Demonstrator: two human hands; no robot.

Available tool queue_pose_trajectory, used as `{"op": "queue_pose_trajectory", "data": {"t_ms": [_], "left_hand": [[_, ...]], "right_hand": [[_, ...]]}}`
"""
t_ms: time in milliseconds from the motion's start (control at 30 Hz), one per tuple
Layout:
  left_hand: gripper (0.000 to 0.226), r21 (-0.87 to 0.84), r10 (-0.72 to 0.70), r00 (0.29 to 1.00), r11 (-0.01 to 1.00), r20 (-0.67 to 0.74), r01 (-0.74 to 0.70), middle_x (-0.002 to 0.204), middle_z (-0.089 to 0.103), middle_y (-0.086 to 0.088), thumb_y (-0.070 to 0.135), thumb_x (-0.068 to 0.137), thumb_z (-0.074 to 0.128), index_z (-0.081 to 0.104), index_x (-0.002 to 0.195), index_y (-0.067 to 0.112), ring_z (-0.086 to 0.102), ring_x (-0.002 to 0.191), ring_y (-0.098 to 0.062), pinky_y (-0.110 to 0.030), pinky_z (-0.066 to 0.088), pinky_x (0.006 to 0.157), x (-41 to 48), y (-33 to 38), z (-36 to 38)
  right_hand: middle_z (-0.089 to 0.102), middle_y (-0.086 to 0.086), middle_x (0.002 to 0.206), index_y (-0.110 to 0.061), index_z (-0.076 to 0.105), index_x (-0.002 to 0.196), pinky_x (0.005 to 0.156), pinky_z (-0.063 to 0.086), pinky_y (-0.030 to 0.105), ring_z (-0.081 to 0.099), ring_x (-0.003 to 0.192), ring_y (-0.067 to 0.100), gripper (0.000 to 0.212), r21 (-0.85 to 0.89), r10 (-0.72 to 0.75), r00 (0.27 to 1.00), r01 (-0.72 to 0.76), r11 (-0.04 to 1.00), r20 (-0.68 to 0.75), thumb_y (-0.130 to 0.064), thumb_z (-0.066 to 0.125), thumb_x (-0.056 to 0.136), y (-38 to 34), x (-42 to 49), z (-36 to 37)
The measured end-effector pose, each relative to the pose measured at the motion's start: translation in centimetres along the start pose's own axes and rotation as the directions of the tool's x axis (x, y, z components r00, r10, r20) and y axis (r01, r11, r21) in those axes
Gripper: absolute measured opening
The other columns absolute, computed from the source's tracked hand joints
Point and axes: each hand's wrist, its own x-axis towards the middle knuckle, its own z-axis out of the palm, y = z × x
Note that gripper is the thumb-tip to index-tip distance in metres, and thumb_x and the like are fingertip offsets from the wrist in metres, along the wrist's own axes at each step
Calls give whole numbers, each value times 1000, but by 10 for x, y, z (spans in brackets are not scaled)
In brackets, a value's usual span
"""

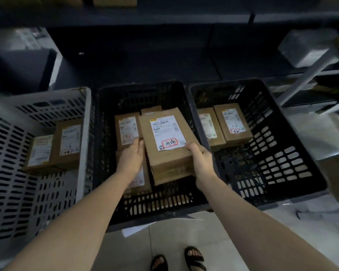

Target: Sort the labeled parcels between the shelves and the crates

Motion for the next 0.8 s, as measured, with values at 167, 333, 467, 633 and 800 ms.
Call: {"op": "queue_pose_trajectory", "data": {"t_ms": [167,333,467,633,800], "left_hand": [[51,-259,66,996,965,62,-48,135,50,2,51,96,34,36,142,28,43,129,-18,-32,31,102,1,74,-1],[61,-263,110,965,964,237,-45,144,43,4,42,95,46,18,149,35,41,131,-17,-31,33,105,-1,132,52],[63,-224,97,939,974,331,-22,144,44,-4,37,95,50,18,149,30,43,130,-22,-34,35,108,4,163,102],[37,431,144,961,871,234,-236,129,57,-2,32,97,40,45,134,29,55,113,-24,-37,49,90,13,173,153],[33,645,226,932,673,285,-361,127,57,1,27,95,42,56,125,26,49,118,-22,-36,32,101,22,156,178]], "right_hand": [[59,4,116,-16,44,133,94,50,43,58,103,23,66,123,-52,998,55,991,-25,-40,71,78,-51,-1,-42],[58,7,119,-26,48,129,87,49,43,56,100,23,51,94,6,999,-9,995,32,-38,66,83,-73,16,-113],[57,7,125,-33,48,129,89,48,58,55,113,32,54,91,143,984,-152,984,107,-45,69,80,-80,42,-192],[58,12,111,-26,53,124,68,48,42,56,94,32,39,-220,333,941,-314,924,55,-35,64,88,-75,69,-249],[60,12,116,-32,54,128,65,49,41,58,95,34,49,-349,467,882,-419,838,62,-33,70,82,-40,104,-247]]}}
